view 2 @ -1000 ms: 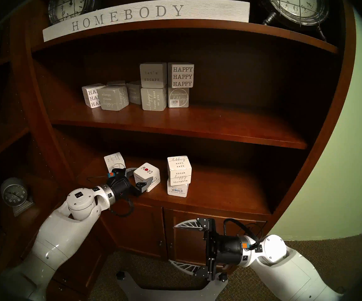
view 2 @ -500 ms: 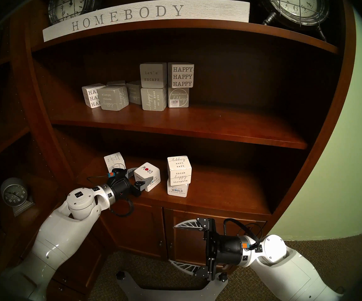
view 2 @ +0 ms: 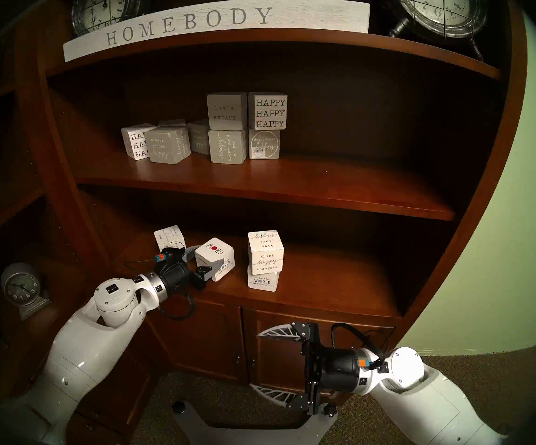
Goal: Stack four cubes vertically into two groups
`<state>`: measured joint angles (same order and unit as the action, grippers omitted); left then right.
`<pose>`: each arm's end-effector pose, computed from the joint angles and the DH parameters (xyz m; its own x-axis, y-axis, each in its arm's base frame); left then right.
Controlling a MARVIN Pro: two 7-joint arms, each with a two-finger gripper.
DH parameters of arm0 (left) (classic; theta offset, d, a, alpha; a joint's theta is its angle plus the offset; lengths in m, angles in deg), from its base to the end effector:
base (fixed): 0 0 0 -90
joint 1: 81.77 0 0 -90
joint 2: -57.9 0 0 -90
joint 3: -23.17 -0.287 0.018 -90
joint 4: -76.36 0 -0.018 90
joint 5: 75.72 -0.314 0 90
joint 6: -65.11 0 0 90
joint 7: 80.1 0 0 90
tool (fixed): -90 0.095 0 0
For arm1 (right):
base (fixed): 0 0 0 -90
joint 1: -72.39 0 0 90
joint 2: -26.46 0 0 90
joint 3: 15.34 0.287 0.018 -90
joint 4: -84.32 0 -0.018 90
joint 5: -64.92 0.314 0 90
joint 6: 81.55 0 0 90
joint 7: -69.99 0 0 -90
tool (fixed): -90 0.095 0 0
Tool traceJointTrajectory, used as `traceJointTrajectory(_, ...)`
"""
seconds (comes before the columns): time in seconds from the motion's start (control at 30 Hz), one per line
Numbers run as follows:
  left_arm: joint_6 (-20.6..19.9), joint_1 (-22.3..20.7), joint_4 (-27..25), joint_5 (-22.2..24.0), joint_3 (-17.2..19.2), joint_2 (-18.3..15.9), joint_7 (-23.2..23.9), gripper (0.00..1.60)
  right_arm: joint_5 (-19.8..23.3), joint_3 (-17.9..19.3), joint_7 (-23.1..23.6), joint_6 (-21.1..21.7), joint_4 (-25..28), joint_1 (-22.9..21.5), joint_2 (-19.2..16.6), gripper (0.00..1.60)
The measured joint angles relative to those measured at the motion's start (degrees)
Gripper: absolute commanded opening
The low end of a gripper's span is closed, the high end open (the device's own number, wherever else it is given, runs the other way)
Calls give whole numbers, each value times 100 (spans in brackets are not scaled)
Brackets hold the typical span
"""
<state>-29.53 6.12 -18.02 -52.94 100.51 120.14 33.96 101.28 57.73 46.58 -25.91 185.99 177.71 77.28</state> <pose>0.4100 0.0096 -0.2805 0.0583 -0.0985 0.9934 -0.6045 -0.7955 -0.0434 0.2425 0.0150 -0.3030 -0.2751 -0.1789 0.9446 0.9604 -0.0967 0.2614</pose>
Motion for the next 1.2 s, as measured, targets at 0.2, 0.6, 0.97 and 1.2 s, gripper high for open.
traceJointTrajectory(0.2,2,199,-382,-5,152,-65,-172,0,-1,5,6,2,-1,1,7,160)
traceJointTrajectory(0.6,-130,425,-843,-267,313,-146,-642,0,-2,17,19,8,-1,5,20,160)
traceJointTrajectory(0.97,-359,361,-829,-393,389,-88,-897,0,-3,28,29,13,-2,8,30,160)
traceJointTrajectory(1.2,-352,344,-954,-301,523,-74,-915,0,-4,34,38,17,-3,11,38,160)
